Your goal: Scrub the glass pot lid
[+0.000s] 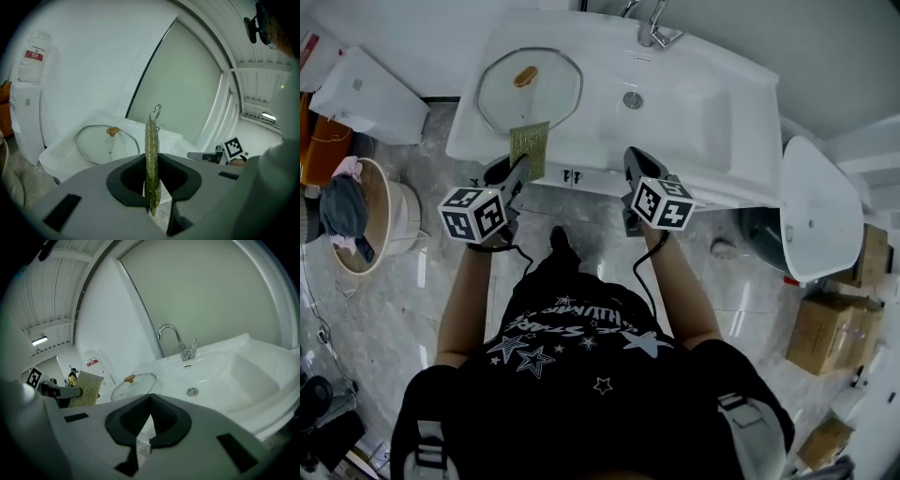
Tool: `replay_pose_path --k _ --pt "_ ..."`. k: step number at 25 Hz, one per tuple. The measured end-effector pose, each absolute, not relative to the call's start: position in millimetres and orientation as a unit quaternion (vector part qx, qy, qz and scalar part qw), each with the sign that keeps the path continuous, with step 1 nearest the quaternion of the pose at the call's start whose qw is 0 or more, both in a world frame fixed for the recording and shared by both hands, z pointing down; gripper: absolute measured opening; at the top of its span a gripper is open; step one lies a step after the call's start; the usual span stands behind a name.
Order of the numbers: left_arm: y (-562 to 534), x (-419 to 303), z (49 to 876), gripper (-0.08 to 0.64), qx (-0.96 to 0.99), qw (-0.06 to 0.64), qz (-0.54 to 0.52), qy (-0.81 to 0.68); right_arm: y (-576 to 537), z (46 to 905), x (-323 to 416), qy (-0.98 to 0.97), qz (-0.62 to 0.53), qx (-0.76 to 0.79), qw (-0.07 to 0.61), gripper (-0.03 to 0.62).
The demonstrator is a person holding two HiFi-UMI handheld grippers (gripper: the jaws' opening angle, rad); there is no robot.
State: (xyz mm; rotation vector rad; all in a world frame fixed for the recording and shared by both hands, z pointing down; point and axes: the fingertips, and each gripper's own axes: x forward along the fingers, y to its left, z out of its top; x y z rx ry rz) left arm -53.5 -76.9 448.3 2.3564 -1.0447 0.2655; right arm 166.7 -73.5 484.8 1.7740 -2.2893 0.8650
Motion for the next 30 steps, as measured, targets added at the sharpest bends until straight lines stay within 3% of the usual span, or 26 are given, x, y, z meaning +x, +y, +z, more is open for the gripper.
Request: replay_pose_path --k 15,30 --pt "34 -38 454 0.069 0.866 0.266 0.081 -0.415 38 474 180 -0.771 0.253 0.58 0.066 0.008" --pt "81 -29 452 0.069 0.867 0.264 0.078 -0.415 81 468 183 -0.77 0.244 0.586 0.065 0.007"
